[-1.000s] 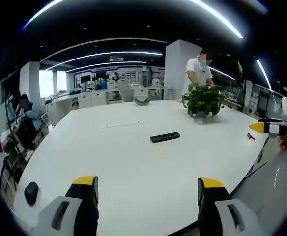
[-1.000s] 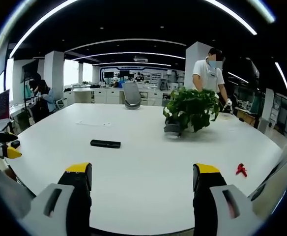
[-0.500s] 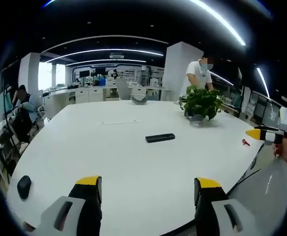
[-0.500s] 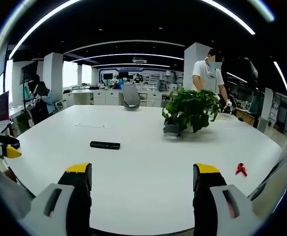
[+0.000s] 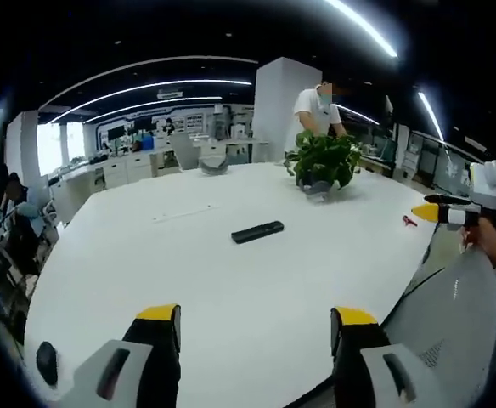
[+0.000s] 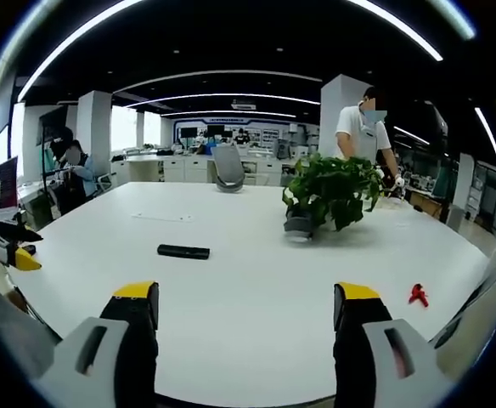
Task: Press the specified remote control buttons in sequence, fully releasing each button before pressing the next.
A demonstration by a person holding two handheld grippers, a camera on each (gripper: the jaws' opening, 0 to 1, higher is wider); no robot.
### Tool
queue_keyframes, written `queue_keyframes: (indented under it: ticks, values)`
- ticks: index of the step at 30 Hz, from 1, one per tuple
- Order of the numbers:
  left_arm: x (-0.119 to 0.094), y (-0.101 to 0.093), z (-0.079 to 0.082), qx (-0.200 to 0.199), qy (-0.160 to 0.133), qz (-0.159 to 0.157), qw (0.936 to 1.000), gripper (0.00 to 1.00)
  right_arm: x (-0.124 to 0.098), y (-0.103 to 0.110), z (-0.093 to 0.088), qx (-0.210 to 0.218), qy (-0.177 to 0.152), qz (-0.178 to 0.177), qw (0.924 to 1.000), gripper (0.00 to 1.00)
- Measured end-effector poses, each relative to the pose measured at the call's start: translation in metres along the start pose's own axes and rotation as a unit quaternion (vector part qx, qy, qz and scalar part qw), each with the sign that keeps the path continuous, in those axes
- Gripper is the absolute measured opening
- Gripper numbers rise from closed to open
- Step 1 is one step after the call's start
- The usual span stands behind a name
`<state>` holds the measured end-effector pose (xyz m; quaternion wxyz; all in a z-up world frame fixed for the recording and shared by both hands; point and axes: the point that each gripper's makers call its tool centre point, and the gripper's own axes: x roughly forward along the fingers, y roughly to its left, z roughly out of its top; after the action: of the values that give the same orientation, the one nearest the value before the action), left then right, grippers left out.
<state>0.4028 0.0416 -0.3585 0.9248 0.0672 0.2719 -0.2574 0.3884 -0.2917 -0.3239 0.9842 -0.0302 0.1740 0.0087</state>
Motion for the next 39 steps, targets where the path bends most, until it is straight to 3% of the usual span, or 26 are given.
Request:
queue_keyframes:
  ticks: [10, 15, 21, 33, 39]
  values:
    - [0.023, -0.007, 0.014, 0.056, 0.026, -0.062, 0.9962, 0.75, 0.0, 0.0, -0.002, 0.0, 0.006, 0.0, 1.0, 0.84]
    - [0.038, -0.012, 0.028, 0.081, 0.025, -0.089, 0.9924, 0.74, 0.0, 0.0, -0.004, -0.001, 0.011, 0.0, 0.9999, 0.83]
    - [0.06, -0.01, 0.043, 0.142, 0.037, -0.103, 0.9838, 0.69, 0.001, -0.001, -0.006, -0.003, 0.019, -0.003, 0.9998, 0.81]
    - [0.107, -0.005, 0.069, 0.175, 0.06, -0.13, 0.9742, 0.61, 0.002, -0.004, -0.014, -0.004, 0.041, -0.009, 0.9991, 0.74]
    - [0.131, 0.0, 0.081, 0.203, 0.075, -0.144, 0.9657, 0.54, 0.003, -0.005, -0.018, -0.007, 0.05, -0.011, 0.9987, 0.72]
